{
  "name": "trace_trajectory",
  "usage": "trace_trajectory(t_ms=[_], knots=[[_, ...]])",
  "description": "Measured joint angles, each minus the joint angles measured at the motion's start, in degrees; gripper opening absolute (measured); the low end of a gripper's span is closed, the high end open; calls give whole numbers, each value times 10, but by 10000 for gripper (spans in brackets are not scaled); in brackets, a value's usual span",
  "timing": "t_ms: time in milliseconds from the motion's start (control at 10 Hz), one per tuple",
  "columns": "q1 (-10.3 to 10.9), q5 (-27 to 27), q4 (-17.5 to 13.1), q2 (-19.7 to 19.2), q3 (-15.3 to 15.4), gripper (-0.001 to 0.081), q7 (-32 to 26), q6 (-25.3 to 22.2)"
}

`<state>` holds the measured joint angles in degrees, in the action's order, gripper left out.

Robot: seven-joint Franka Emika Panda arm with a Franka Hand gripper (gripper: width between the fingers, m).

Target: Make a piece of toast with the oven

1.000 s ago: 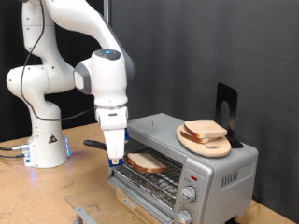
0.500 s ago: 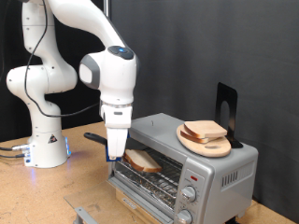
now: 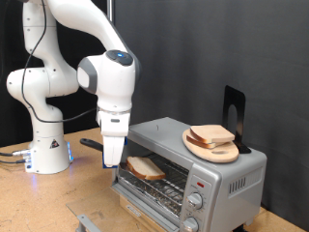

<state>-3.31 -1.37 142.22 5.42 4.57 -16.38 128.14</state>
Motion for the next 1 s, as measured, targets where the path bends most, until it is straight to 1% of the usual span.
trace_trajectory(t_ms=[200,400,700,1000], knots=[[0,-16,0,8,-7,384,-6,1],[0,-19,-5,8,-7,384,6,2],[3,-22,-7,6,2,384,19,5],[3,-27,-1,9,5,384,10,5]])
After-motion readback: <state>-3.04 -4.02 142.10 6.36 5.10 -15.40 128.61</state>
